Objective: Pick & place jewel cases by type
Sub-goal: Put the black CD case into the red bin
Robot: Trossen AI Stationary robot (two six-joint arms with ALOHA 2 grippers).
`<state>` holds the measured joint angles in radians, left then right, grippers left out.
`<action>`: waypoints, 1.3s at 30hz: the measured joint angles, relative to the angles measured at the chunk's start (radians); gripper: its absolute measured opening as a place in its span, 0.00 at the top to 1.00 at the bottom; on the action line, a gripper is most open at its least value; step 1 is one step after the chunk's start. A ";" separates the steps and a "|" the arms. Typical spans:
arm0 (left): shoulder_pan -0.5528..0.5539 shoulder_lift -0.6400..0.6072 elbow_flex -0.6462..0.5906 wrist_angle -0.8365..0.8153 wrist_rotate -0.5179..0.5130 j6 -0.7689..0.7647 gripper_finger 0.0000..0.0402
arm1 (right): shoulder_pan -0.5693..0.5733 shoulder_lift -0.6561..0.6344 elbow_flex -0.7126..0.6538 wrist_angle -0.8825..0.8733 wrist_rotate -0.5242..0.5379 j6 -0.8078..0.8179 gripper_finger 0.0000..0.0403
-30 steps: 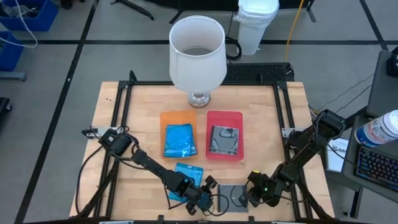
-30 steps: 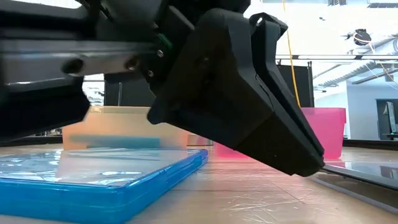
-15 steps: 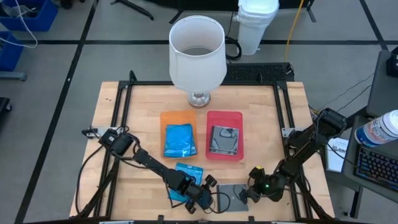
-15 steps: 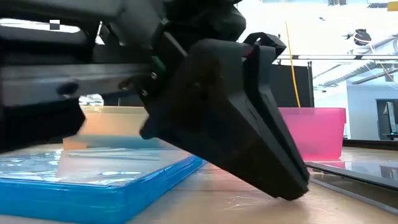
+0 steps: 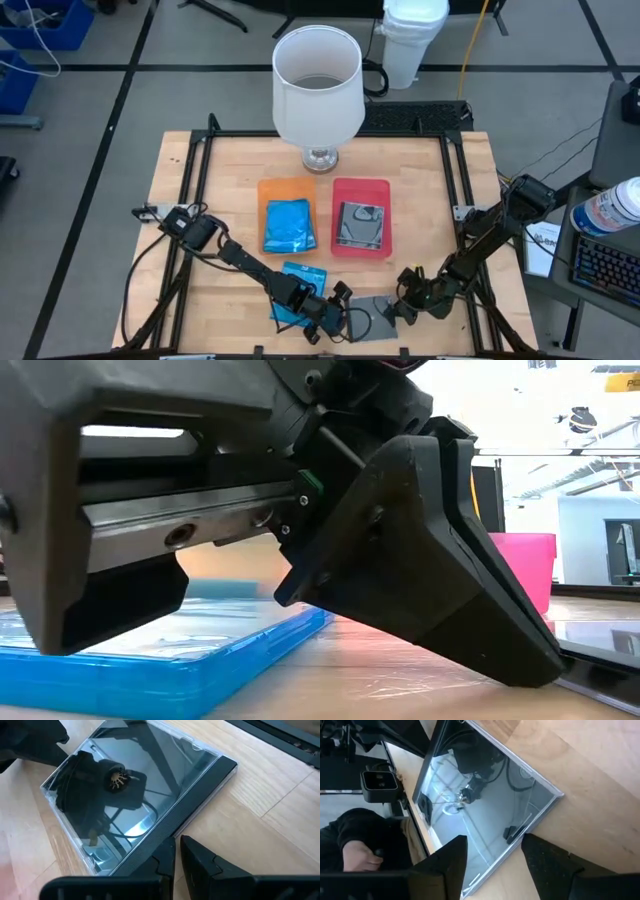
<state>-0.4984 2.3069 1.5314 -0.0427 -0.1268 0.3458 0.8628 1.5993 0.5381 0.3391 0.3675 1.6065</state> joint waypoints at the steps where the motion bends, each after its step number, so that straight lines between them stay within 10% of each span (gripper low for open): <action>1: 0.000 0.000 0.000 0.002 0.000 0.000 0.90 | -0.002 0.000 -0.001 0.008 0.002 -0.010 0.54; 8: 0.003 0.002 -0.002 0.015 0.014 -0.008 0.90 | -0.017 0.005 -0.005 0.062 0.125 -0.090 0.54; 39: -0.037 0.008 -0.006 0.142 -0.150 0.209 0.90 | -0.024 0.056 0.005 0.104 0.065 -0.096 0.55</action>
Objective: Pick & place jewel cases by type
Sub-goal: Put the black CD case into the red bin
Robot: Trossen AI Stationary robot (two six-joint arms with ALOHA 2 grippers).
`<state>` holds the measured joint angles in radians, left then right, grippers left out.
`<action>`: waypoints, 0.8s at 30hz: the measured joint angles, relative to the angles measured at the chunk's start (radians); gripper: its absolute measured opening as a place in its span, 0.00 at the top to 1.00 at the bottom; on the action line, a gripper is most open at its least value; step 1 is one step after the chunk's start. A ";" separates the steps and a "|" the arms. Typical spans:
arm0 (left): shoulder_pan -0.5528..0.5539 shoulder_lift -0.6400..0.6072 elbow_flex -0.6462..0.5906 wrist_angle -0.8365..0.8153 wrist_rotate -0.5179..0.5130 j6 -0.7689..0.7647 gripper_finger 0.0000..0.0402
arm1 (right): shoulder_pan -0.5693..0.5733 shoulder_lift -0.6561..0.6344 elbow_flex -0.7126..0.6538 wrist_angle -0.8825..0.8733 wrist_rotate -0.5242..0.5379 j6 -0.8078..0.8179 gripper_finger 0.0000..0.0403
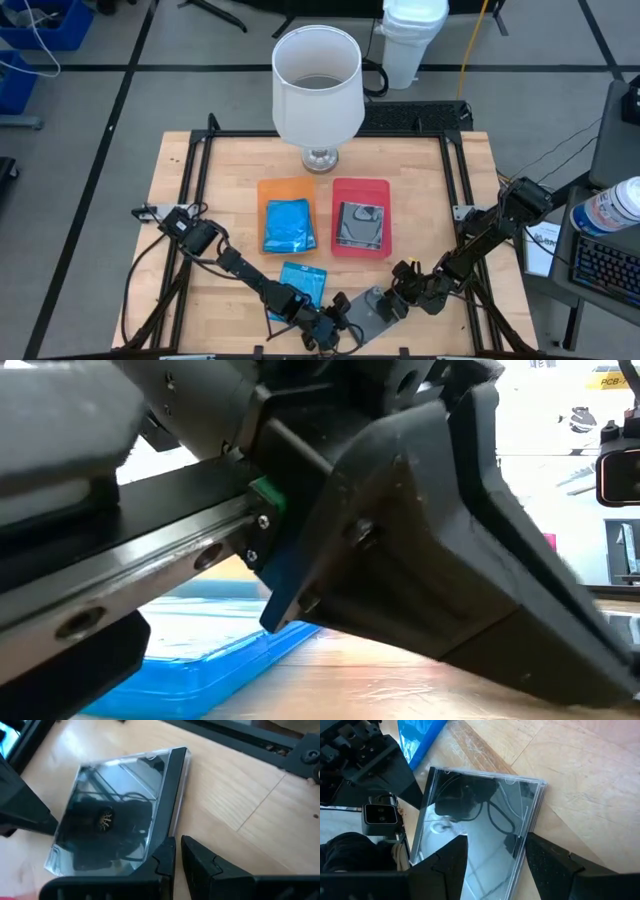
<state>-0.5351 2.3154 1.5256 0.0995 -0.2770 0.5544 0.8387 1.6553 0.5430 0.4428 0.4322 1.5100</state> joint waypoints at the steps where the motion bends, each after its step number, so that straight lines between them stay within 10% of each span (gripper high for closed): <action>1: 0.000 0.000 0.000 0.008 0.000 0.012 0.90 | 0.000 0.000 0.000 0.000 -0.002 -0.003 0.55; 24: -0.008 0.000 0.001 0.059 -0.106 0.137 0.90 | 0.001 0.004 0.013 -0.014 0.055 -0.040 0.55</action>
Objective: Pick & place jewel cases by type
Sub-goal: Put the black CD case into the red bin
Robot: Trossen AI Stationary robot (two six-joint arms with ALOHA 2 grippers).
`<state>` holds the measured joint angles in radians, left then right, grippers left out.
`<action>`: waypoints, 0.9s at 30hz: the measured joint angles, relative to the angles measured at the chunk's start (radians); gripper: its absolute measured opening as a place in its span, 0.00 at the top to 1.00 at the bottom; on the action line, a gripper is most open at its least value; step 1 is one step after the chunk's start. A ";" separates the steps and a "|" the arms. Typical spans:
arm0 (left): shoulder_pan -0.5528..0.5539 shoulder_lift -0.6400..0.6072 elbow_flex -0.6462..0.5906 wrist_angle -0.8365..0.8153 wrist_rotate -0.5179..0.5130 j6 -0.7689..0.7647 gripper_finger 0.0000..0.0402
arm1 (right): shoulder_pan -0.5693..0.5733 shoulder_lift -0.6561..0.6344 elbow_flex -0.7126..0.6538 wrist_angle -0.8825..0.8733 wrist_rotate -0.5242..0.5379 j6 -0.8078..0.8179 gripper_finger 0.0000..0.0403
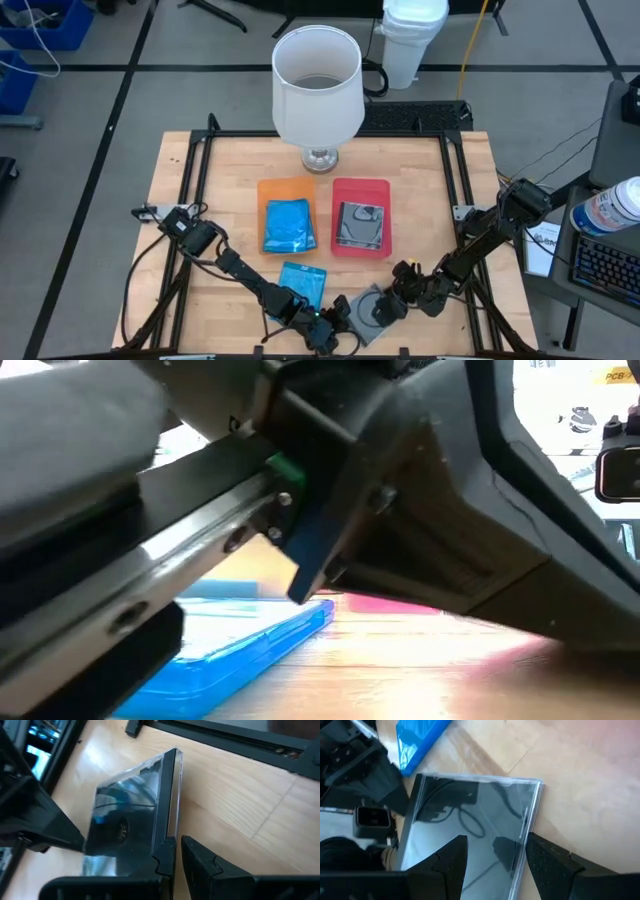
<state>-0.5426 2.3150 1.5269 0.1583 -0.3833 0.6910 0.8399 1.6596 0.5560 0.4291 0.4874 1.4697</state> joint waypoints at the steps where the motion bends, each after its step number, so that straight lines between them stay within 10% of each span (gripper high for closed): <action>1: 0.000 0.000 0.000 0.005 -0.004 0.008 0.90 | 0.000 0.000 0.000 -0.001 0.009 -0.002 0.55; 27: -0.004 0.009 0.004 0.070 -0.093 0.162 0.90 | -0.002 0.095 0.106 -0.069 0.130 -0.060 0.55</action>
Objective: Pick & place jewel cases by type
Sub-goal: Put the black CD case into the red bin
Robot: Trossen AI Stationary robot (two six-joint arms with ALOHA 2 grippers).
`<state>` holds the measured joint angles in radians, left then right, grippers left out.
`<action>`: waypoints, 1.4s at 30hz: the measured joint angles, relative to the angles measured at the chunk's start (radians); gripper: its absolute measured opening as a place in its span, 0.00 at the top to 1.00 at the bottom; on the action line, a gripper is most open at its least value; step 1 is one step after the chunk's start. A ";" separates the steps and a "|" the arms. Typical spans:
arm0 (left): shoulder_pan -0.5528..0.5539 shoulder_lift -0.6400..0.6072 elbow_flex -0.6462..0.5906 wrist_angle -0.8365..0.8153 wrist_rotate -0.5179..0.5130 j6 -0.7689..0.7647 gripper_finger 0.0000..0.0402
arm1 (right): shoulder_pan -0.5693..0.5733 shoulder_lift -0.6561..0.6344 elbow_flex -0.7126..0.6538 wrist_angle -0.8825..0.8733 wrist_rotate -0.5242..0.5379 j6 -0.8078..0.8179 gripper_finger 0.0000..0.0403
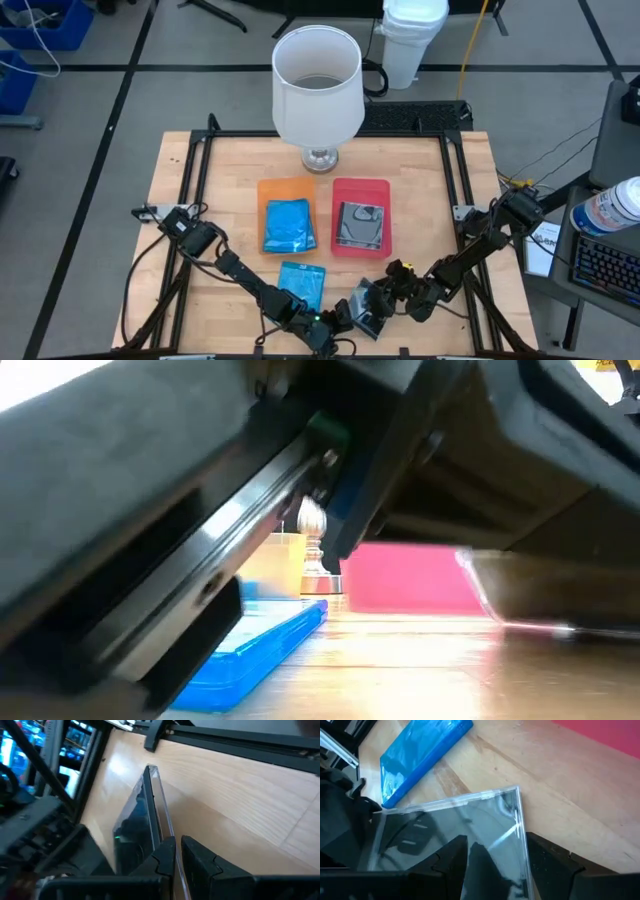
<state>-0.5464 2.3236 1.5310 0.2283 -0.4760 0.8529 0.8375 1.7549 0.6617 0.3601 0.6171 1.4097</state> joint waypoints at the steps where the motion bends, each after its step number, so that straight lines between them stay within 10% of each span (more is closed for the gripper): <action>1: -0.002 0.000 0.000 0.006 -0.010 0.010 0.90 | 0.000 0.000 0.002 -0.002 0.004 -0.001 0.55; 26: 0.053 0.023 -0.012 0.137 -0.447 0.122 0.89 | 0.038 -0.003 0.022 0.193 -0.045 -0.050 0.55; 42: 0.045 0.006 -0.005 0.050 -0.328 -0.052 0.90 | 0.043 0.084 0.017 0.323 0.009 -0.158 0.55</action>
<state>-0.5014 2.3291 1.5261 0.2779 -0.8043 0.8008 0.8810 1.8392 0.6784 0.6827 0.6259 1.2519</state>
